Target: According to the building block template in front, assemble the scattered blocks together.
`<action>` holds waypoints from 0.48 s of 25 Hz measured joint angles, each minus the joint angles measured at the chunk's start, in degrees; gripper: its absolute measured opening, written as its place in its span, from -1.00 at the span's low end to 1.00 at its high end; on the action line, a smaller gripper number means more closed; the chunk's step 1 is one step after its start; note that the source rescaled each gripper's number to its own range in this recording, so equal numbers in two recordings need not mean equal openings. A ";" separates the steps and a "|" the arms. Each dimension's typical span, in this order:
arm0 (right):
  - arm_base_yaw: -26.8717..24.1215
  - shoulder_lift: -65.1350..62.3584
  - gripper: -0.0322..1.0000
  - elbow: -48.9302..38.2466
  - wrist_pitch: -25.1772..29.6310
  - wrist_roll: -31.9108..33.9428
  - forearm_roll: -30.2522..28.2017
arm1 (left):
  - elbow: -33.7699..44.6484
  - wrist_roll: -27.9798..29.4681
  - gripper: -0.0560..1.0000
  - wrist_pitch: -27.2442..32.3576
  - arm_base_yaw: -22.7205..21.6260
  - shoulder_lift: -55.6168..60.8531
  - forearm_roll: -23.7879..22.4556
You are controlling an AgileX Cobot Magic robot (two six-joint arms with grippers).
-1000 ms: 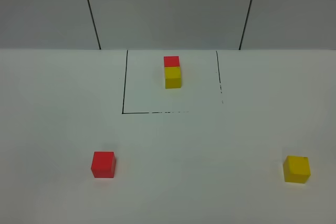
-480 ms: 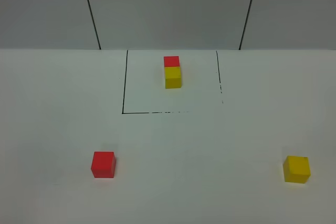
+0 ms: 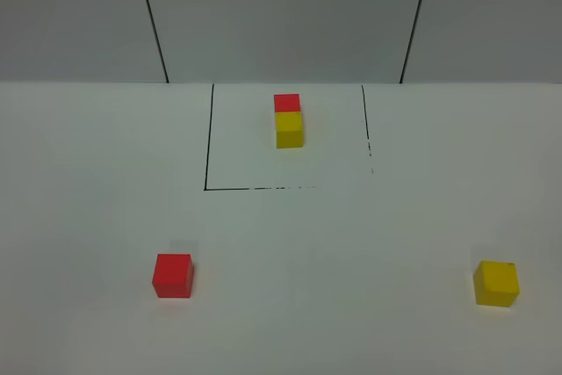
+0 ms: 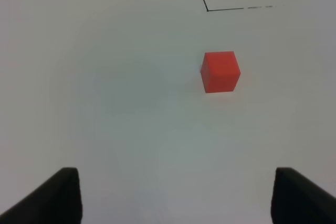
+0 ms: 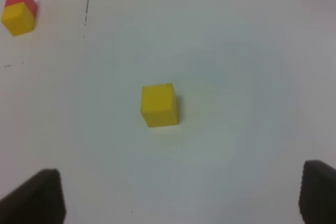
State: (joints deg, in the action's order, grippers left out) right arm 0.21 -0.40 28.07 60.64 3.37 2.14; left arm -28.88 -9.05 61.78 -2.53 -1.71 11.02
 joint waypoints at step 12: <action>0.00 0.00 0.58 0.00 0.00 0.00 0.00 | -10.77 0.00 0.21 -6.07 0.00 -24.79 9.04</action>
State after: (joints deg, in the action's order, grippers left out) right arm 0.21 -0.40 28.07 60.64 3.37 2.14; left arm -39.65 -9.05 55.70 -2.53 -26.51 20.06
